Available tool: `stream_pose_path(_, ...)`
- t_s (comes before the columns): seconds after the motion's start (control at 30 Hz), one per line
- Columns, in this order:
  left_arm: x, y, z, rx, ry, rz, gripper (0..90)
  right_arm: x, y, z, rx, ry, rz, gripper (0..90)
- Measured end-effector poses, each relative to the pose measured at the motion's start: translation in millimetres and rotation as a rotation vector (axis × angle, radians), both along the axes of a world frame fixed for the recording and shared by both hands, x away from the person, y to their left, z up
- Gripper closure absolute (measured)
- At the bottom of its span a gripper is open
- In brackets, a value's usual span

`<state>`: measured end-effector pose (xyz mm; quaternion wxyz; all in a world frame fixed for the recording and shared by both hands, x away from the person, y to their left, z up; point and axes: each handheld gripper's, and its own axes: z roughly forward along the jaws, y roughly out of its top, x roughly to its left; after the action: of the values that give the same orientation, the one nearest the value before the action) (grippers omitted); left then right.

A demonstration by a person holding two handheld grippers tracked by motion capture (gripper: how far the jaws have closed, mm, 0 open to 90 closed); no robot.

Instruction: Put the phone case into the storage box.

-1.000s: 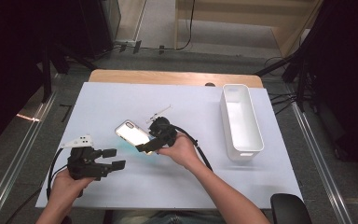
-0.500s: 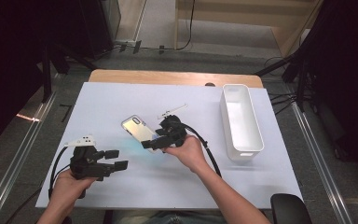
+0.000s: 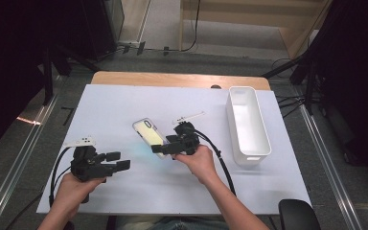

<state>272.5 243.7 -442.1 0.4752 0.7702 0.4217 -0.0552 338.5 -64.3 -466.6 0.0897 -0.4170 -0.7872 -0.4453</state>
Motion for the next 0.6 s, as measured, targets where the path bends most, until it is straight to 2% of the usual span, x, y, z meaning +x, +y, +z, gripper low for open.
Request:
stream_pose_path(0.23, 5.5, -8.0, 4.1, 0.018, 0.029, -0.009, 27.1, -7.1, -4.9, -4.8, 0.016, -0.008, -0.037, 15.5)
stream_pose_path(0.43, 12.9, -15.2, 6.7, 0.043, 0.03, -0.02, 27.1, -11.4, -12.3, -7.3, 0.032, -0.013, -0.077, 15.5)
stream_pose_path(0.6, 18.6, -18.5, 6.7, 0.029, 0.053, -0.018, 27.1, -14.8, -16.6, -8.7, 0.035, -0.013, -0.104, 15.5)
